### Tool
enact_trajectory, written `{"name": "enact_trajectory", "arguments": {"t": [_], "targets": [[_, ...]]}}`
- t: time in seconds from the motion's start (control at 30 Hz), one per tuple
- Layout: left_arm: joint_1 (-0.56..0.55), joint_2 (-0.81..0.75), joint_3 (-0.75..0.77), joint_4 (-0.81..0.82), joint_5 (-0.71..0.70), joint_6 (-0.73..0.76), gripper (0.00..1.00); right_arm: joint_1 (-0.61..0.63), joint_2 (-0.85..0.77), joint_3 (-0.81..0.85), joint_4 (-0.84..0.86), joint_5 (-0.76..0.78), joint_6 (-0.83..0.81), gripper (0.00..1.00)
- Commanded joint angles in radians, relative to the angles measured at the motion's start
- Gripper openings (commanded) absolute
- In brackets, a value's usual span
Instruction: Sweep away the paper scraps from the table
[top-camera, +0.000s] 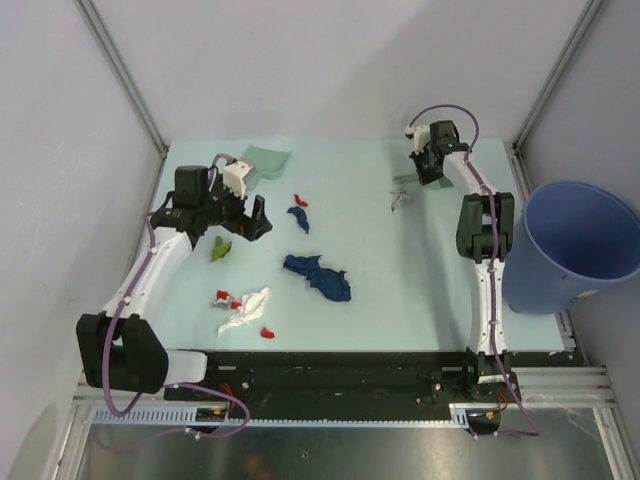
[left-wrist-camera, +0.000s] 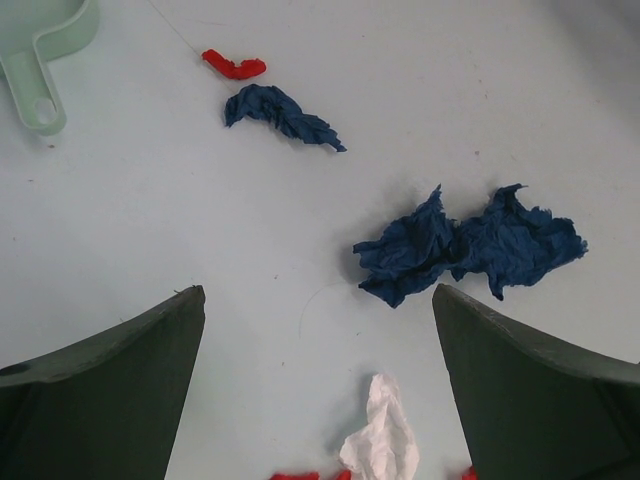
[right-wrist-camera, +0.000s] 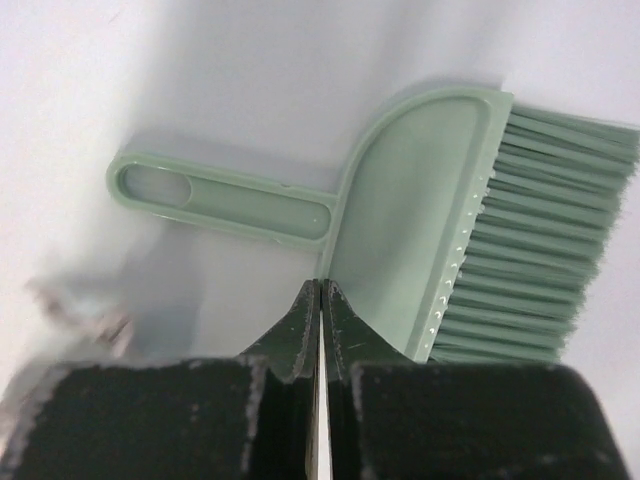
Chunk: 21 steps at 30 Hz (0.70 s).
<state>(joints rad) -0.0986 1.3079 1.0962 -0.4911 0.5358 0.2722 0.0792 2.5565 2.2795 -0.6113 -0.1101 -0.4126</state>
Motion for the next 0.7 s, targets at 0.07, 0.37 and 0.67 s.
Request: {"name": "enact_trajectory", "arguments": {"t": [0.07,0.37,0.67], "targets": [[-0.018,-0.042,0.013,-0.010,0.035,0.047,0.99,0.099,-0.177,-0.302,-0.036,-0.123,0.011,0.00],[-0.069,-0.111,-0.073,-0.010,-0.014,0.110,0.99,0.316,0.013,0.038,-0.131,-0.066,0.055,0.00],[-0.069,-0.144,-0.117,-0.032,-0.086,0.162,0.98,0.467,-0.028,-0.033,-0.115,-0.111,0.026,0.00]]}}
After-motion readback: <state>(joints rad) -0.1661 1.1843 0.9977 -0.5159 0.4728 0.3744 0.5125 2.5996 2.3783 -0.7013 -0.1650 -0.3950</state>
